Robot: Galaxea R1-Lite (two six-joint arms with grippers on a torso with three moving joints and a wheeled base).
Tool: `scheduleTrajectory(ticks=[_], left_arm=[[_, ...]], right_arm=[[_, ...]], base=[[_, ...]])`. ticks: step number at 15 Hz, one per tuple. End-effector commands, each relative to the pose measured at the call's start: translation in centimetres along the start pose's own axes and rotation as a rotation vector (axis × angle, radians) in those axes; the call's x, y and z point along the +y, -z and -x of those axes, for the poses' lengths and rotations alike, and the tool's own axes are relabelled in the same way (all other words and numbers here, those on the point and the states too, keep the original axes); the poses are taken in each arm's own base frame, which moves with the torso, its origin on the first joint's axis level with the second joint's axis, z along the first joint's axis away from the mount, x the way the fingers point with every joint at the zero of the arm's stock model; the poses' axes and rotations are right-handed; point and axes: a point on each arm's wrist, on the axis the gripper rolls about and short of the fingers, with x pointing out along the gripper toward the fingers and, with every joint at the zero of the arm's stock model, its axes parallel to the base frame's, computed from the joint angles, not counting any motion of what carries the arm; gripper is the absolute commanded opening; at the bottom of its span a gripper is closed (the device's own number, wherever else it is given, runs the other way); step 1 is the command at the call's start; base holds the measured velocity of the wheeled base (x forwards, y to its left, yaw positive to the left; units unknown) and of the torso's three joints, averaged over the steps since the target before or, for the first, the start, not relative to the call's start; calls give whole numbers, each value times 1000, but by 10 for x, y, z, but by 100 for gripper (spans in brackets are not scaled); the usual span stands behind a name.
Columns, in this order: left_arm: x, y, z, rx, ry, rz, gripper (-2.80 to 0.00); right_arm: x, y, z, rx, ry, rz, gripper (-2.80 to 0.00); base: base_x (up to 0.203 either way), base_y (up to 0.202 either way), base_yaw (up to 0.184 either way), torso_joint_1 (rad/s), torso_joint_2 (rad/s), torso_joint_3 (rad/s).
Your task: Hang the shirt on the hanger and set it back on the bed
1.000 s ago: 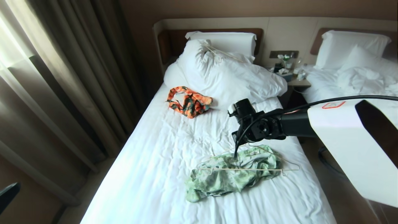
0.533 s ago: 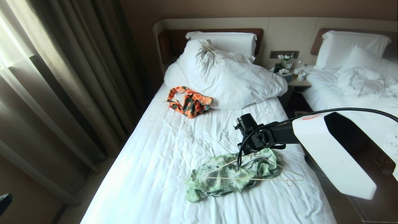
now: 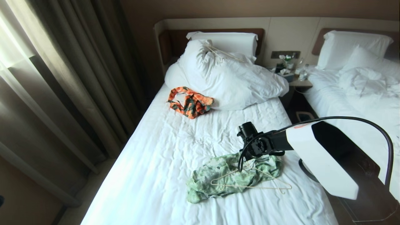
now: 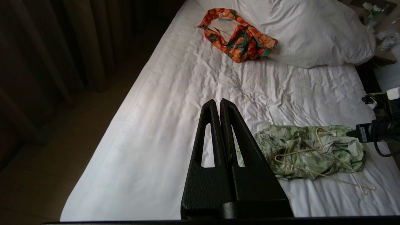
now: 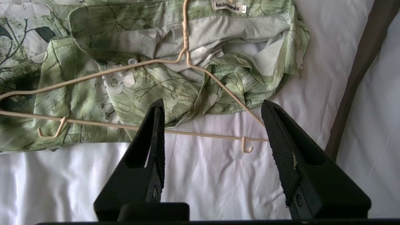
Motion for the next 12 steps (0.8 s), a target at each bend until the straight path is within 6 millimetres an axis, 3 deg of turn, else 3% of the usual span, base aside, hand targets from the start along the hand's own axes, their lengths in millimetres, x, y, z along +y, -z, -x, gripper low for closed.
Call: scheduleTrajectory(ticks=[1, 2, 3, 6, 8, 10, 12], left_arm=[[0, 1, 3, -15, 1, 2, -280], [1, 2, 4, -14, 1, 2, -280], [1, 3, 6, -14, 1, 2, -280], [2, 3, 9, -34, -16, 4, -280], [2, 3, 14, -67, -4, 12, -280], [3, 3, 21, -96, 52, 27, -280], [4, 3, 23, -99, 106, 31, -280]], right_arm=[[-9, -8, 19, 10, 5, -45, 0], [-13, -11, 29, 19, 6, -62, -109], [-18, -11, 38, 32, 8, -67, -280], [-31, -20, 72, 3, 1, -114, -280], [-49, -29, 112, -41, 2, -145, -280], [-78, -38, 174, -119, -5, -205, -280], [-110, -34, 242, -208, -21, -263, -280]], base=[[0, 0, 0, 0, 0, 0], [0, 0, 0, 0, 0, 0], [0, 0, 0, 0, 0, 0], [0, 0, 0, 0, 0, 0], [0, 0, 0, 0, 0, 0], [0, 0, 0, 0, 0, 0], [0, 0, 0, 0, 0, 0]])
